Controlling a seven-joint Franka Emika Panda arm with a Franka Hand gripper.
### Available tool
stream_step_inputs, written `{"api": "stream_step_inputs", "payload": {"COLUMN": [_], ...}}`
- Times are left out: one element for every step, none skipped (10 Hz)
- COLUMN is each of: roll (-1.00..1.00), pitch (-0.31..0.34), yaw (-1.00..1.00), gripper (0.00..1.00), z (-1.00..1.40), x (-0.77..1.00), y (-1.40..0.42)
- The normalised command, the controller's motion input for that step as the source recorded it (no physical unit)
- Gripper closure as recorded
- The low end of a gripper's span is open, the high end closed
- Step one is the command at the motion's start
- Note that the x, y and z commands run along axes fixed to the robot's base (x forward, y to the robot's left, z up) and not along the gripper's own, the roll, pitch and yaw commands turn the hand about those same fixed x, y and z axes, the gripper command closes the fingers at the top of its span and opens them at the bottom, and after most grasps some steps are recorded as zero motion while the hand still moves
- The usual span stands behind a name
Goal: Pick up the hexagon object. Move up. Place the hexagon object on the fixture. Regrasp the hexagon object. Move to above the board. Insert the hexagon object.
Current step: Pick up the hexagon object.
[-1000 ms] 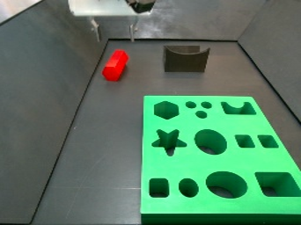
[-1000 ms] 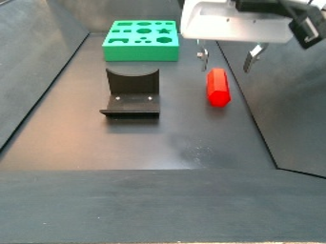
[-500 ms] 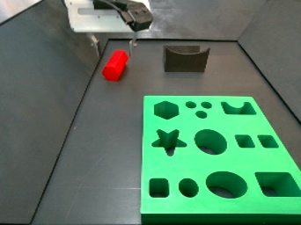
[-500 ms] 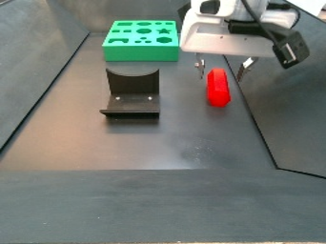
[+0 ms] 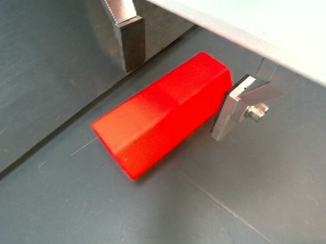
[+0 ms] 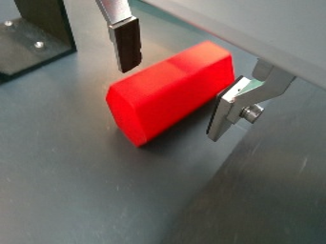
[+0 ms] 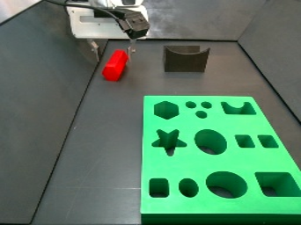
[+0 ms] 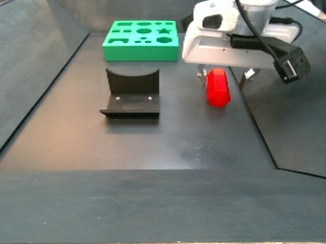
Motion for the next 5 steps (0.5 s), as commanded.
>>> {"api": "stream_step_inputs", "payload": {"roll": [-0.09, -0.07, -0.05, -0.05, -0.06], "pitch": [-0.319, -0.309, -0.293, -0.293, -0.266], "yaw": [-0.1, -0.11, -0.16, -0.13, -0.02], "gripper": [0.0, 0.0, 0.0, 0.0, 0.0], "z": [-0.62, -0.66, -0.69, -0.71, -0.77], "x": [-0.02, -0.02, -0.04, -0.03, 0.0], "y": [0.0, 0.0, 0.0, 0.0, 0.0]}}
